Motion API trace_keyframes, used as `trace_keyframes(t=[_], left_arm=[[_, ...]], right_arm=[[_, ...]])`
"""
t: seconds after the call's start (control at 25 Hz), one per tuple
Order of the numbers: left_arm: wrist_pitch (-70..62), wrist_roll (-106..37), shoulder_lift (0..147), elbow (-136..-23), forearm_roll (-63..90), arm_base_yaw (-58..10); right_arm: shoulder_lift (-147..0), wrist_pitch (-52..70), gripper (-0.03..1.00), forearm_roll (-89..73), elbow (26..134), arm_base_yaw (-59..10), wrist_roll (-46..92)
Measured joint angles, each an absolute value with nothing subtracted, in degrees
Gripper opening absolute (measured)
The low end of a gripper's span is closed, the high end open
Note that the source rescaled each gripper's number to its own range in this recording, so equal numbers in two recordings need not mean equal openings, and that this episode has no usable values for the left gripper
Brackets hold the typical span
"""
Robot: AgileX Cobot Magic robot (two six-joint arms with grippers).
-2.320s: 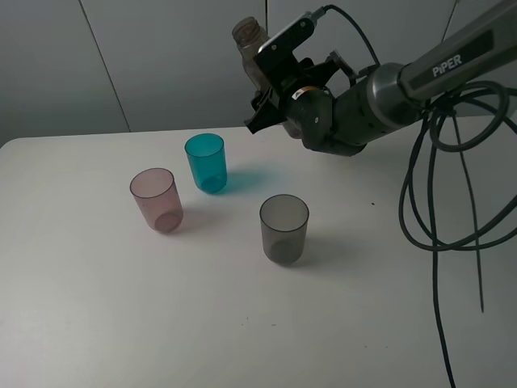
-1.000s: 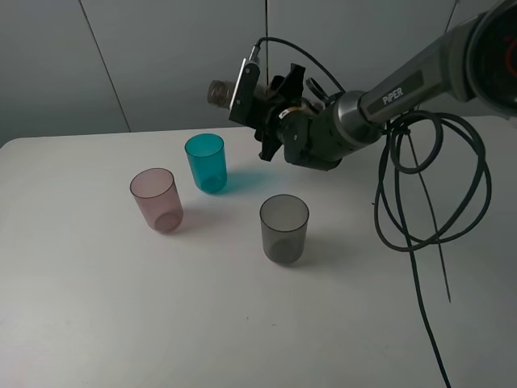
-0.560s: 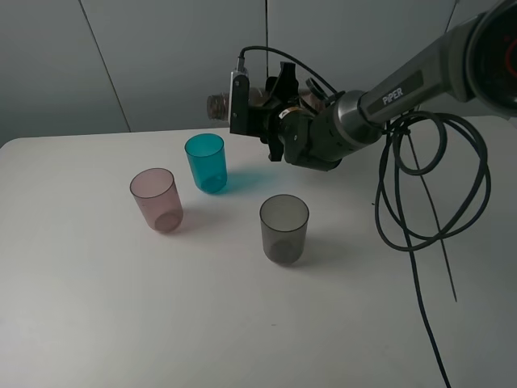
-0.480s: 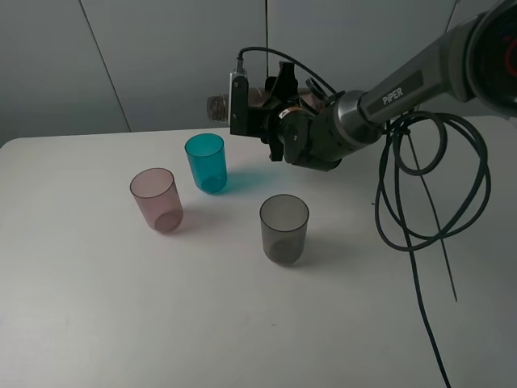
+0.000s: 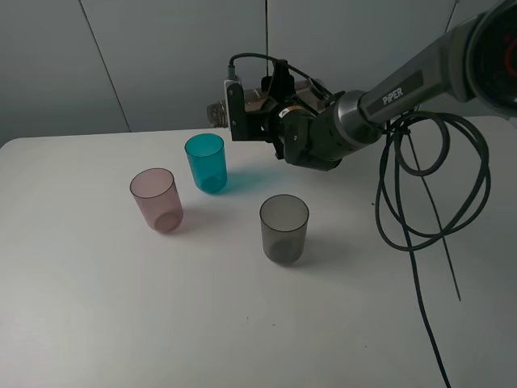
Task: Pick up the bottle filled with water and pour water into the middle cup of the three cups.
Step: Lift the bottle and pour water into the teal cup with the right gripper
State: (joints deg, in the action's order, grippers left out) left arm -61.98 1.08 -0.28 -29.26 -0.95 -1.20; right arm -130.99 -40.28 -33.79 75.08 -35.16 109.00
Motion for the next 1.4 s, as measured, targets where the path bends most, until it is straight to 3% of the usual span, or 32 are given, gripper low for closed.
trace_keyframes(t=[1.4], left_arm=[[-62.0,1.1,-0.3,-29.3,-0.9,-1.2]], right_arm=[[-131.0,-41.2,0.00,-30.8,75.1,-35.2,119.6]])
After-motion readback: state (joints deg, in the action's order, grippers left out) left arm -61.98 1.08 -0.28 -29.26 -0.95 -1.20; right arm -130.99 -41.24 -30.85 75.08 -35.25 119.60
